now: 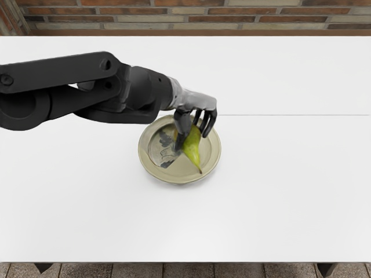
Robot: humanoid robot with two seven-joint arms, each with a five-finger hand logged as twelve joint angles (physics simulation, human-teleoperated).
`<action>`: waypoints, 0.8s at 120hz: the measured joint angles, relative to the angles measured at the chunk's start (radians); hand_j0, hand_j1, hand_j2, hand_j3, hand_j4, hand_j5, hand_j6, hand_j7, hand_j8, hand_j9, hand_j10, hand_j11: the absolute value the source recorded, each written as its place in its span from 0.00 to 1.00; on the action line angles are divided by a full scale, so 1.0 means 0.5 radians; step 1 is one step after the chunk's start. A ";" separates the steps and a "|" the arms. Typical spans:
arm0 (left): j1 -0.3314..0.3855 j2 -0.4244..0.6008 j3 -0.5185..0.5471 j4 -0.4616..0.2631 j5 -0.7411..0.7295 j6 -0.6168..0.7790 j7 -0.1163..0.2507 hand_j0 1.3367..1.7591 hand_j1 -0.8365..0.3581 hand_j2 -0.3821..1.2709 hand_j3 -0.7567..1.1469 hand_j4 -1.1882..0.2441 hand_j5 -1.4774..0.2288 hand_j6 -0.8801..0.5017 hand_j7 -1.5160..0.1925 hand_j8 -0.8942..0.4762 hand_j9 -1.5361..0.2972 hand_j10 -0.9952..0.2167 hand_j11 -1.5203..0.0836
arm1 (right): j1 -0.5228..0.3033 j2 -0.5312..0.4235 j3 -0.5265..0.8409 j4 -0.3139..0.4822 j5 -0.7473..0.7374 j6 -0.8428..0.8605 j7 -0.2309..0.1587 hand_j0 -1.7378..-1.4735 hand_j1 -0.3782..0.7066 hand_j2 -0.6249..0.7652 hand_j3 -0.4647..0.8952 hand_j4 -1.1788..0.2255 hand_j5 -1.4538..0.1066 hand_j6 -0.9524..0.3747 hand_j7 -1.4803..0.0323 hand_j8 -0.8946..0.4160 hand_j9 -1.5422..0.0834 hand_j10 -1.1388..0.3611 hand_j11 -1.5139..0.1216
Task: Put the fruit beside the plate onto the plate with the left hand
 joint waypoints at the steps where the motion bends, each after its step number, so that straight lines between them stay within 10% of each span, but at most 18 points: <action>1: 0.000 -0.001 0.000 0.006 0.000 0.000 0.000 0.75 0.41 0.68 0.40 0.29 0.23 0.28 0.26 0.29 0.26 0.23 0.28 | 0.000 0.000 0.000 0.000 0.000 0.000 0.000 0.30 0.03 0.45 0.34 0.84 0.93 0.72 0.98 0.68 0.95 0.76 0.93; 96: 0.020 -0.150 0.002 0.393 0.016 -0.024 0.000 0.75 0.46 0.59 0.40 0.35 0.32 0.28 0.34 0.29 0.34 0.28 0.37 | 0.000 0.000 0.000 0.000 0.000 0.000 0.000 0.30 0.03 0.45 0.34 0.84 0.93 0.72 0.98 0.68 0.95 0.76 0.93</action>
